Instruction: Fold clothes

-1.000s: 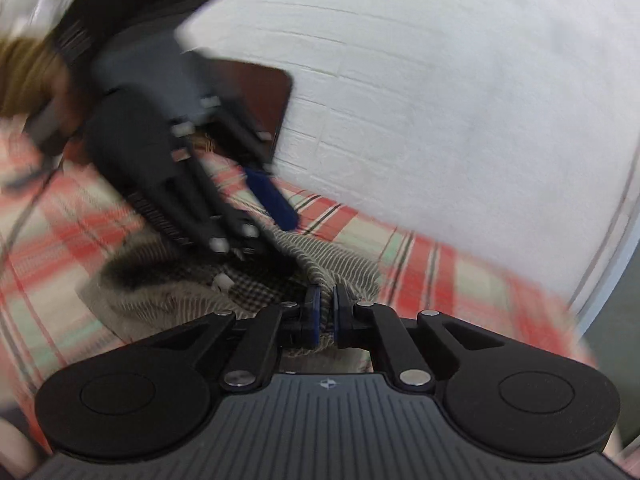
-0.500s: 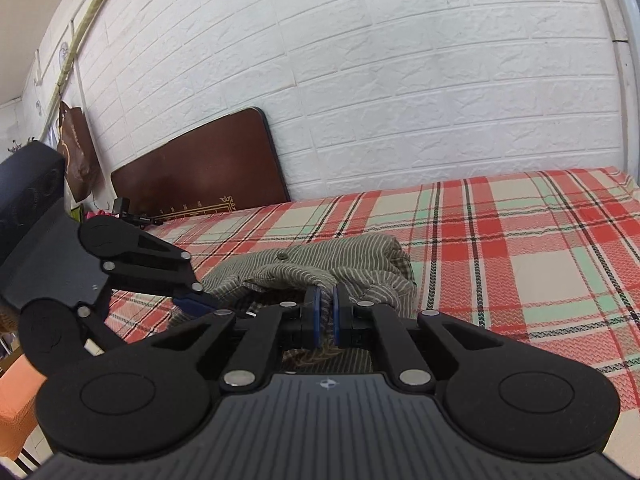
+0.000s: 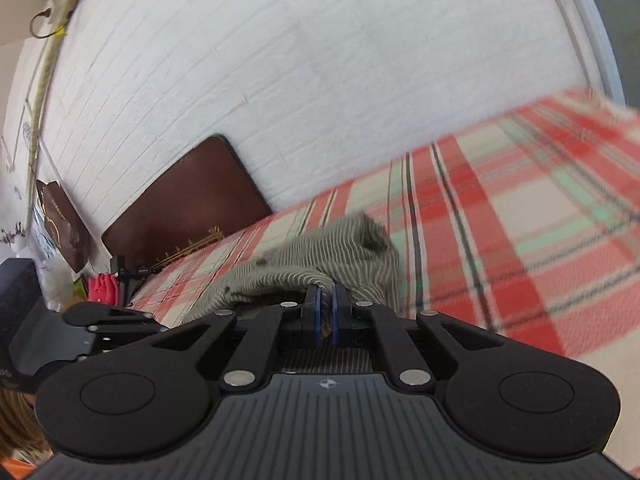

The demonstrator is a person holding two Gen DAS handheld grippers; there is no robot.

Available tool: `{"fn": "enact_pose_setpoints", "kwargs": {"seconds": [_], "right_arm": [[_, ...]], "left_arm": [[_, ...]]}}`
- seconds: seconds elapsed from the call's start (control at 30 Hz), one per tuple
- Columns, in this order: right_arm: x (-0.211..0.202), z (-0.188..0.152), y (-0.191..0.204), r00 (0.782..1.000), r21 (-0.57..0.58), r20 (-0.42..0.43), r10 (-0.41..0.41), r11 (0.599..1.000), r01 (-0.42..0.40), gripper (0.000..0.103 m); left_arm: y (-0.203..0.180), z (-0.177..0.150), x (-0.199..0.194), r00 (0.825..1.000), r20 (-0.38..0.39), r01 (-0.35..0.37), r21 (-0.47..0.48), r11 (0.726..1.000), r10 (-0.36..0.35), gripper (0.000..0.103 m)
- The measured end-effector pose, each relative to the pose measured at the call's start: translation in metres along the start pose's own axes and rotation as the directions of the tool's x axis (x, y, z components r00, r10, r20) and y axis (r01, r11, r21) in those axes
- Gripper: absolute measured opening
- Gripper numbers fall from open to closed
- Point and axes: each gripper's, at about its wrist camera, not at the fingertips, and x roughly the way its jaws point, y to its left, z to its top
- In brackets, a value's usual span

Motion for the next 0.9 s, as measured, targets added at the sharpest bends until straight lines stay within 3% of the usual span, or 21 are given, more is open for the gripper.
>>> {"fn": "enact_pose_setpoints", "kwargs": {"seconds": [0.23,0.33,0.4,0.47,0.57,0.77,0.9], "right_arm": [[0.01,-0.009,-0.014,0.996,0.171,-0.069,0.064,0.984,-0.052,0.006],[0.017,-0.01,-0.015,0.988,0.157,-0.15,0.045,0.987,-0.021,0.014],[0.014,-0.011,-0.009,0.986,0.118,-0.161,0.031,0.993,-0.012,0.014],[0.008,-0.009,0.001,0.987,0.059,-0.157,0.017,0.998,-0.008,0.016],[-0.002,-0.004,0.018,0.991,-0.05,-0.135,-0.006,0.999,-0.001,0.039],[-0.006,0.006,0.053,0.995,-0.284,-0.094,-0.025,0.959,-0.003,0.048],[0.015,0.007,0.061,0.988,-0.385,-0.149,-0.041,0.923,-0.02,0.048]], "left_arm": [[-0.028,-0.016,-0.003,0.993,0.008,-0.116,0.174,0.978,0.117,0.003],[-0.039,-0.023,-0.002,0.987,0.011,-0.155,0.248,0.956,0.158,0.019],[-0.047,-0.027,-0.002,0.983,0.014,-0.181,0.296,0.938,0.185,0.032],[-0.054,-0.031,-0.002,0.977,0.019,-0.205,0.344,0.916,0.211,0.039],[-0.056,-0.033,-0.011,0.978,0.008,-0.196,0.365,0.91,0.208,0.056],[-0.052,-0.023,-0.034,0.99,-0.01,-0.128,0.33,0.935,0.139,0.058],[-0.052,-0.012,-0.024,0.992,0.009,-0.123,0.372,0.92,0.129,0.059]]}}
